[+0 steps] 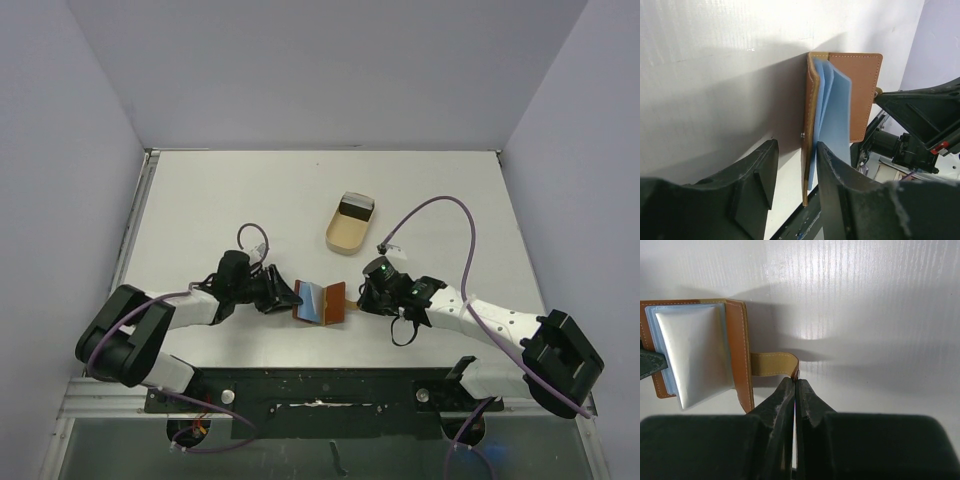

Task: Put the credit cards into the card holder
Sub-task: Open the card holder at the center of the board.

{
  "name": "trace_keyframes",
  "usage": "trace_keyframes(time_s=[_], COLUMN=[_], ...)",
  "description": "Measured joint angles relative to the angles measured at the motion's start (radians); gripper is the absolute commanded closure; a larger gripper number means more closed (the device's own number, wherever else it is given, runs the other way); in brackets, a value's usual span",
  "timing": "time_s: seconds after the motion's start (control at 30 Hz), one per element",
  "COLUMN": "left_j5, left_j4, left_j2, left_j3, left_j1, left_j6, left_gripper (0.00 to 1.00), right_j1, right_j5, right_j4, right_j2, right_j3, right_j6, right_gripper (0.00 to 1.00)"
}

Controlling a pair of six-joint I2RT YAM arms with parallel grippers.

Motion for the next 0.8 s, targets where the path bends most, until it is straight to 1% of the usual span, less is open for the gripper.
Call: trace_keyframes(time_s=[0.13, 0.2, 0.3, 0.37, 0.53, 0.67, 0.8], left_j5=[0.006, 0.009, 0.017, 0.017, 0.014, -0.005, -0.015], left_j4=[0.022, 0.025, 0.036, 0.037, 0.023, -0.019, -0.061], left_j2=[0.013, 0.015, 0.014, 0.008, -0.045, -0.106, -0.137], left_j3=[0.0, 0.0, 0.0, -0.001, -0.008, -0.008, -0.007], left_j1=[-0.004, -0.005, -0.005, -0.005, -0.008, -0.016, -0.018], left_j6=[-0.012, -0.021, -0.034, -0.035, -0.038, -0.026, -0.007], left_gripper=[0.88, 1.0, 1.0, 1.0, 1.0, 1.0, 1.0], right_j1=[0.0, 0.0, 0.001, 0.003, 0.03, 0.077, 0.108], right_j5=[-0.001, -0.002, 0.0, 0.004, 0.035, 0.063, 0.069], right_j4=[0.002, 0.003, -0.008, -0.046, -0.15, -0.164, -0.139], right_j2=[0.0, 0.0, 0.0, 0.0, 0.001, -0.006, -0.009], right_j3=[0.0, 0.0, 0.003, 0.023, 0.124, 0.19, 0.213], right_j6=[-0.002, -0.002, -0.001, 0.0, 0.005, 0.014, 0.019], right_gripper=[0.99, 0.94, 0.82, 0.75, 0.61, 0.56, 0.52])
